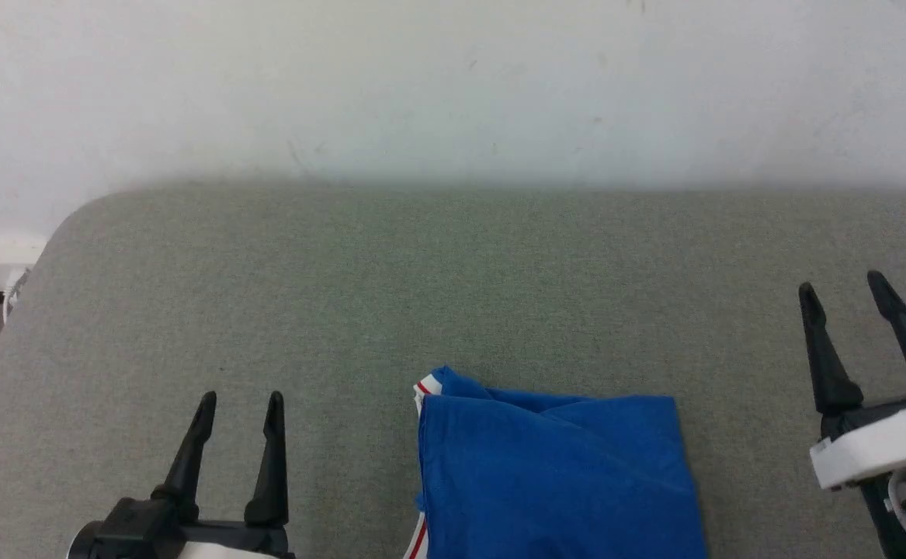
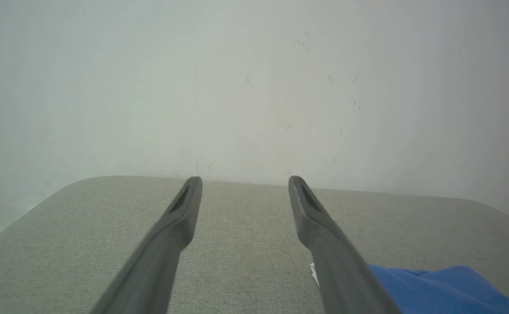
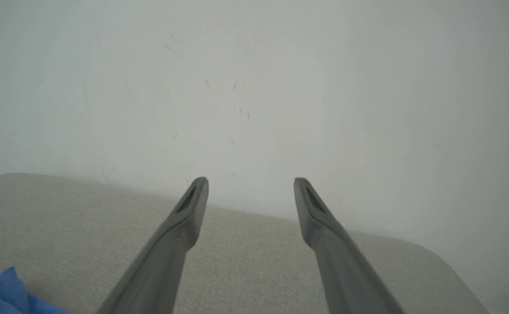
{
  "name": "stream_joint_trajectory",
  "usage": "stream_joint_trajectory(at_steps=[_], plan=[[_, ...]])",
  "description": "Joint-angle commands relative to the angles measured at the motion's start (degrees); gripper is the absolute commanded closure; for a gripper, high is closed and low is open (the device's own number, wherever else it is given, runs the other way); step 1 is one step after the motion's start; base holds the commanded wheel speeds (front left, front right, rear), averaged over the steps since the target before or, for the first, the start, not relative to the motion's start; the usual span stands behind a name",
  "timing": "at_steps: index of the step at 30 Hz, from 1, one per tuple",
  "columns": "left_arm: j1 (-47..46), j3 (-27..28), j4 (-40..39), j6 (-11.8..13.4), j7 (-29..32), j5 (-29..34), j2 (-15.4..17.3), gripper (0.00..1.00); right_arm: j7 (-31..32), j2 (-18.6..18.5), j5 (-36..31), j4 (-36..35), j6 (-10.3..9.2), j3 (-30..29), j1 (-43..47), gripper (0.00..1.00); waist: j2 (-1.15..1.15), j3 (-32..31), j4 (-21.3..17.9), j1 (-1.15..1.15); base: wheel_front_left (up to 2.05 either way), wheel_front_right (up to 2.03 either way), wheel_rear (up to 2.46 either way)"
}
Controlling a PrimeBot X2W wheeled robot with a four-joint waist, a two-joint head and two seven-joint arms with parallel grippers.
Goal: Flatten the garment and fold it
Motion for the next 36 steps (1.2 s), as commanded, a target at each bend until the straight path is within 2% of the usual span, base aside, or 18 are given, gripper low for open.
stream_joint_trajectory(at_steps=[1, 6, 12, 17, 24, 28, 31, 36], plan=[[-0.99, -0.26, 0.35, -0.32, -0.27, -0.31, -0.12, 0.0, -0.59, 0.93, 0.6, -0.97, -0.04, -0.4, 1.53, 0.0, 0.0, 0.46, -0.62, 0.0, 0.0, 0.0, 0.0], [-1.35, -1.31, 1.3, -0.34, -0.27, -0.05, -0.12, 0.0, -0.36, 4.15, 1.52, -3.77, -0.04, -2.01, 7.95, 0.0, 0.0, 0.86, -1.15, 0.0, 0.0, 0.0, 0.0], [-1.74, -1.93, 1.96, -0.36, -0.27, 0.62, -0.12, 0.0, 4.56, 5.26, 4.66, -4.62, -0.04, -2.3, 11.6, 0.0, 0.0, 1.86, -1.47, 0.0, 0.0, 0.0, 0.0], [-2.17, -2.56, 2.42, -0.37, -0.27, 0.76, -0.12, 0.0, 13.34, 1.83, 7.94, -7.11, -0.04, 1.03, 12.81, 0.0, 0.0, 3.14, -1.09, 0.0, 0.0, 0.0, 0.0], [-3.76, -3.63, 2.82, -0.38, -0.27, 1.17, 0.19, 0.0, 27.28, -2.71, 20.73, -9.38, -0.04, 5.87, 13.27, 0.0, 0.0, 5.78, 0.45, 0.0, 0.0, 0.0, 0.0], [-4.67, -4.51, 3.41, -0.38, -0.27, 1.41, 0.41, 0.0, 33.95, -2.95, 27.01, -7.47, -0.04, 6.88, 12.31, 0.0, 0.0, 7.14, 1.62, 0.0, 0.0, 0.0, 0.0], [-5.23, -5.29, 3.92, -0.38, -0.27, 1.53, 0.52, 0.0, 38.45, -1.63, 31.45, -4.62, -0.04, 7.14, 11.27, 0.0, 0.0, 7.87, 2.51, 0.0, 0.0, 0.0, 0.0], [-6.38, -6.55, 4.4, -0.38, -0.27, 1.41, 0.68, 0.0, 39.24, -1.19, 32.63, 0.56, -0.04, 8.05, 8.52, 0.0, 0.0, 9.01, 4.12, 0.0, 0.0, 0.0, 0.0]])
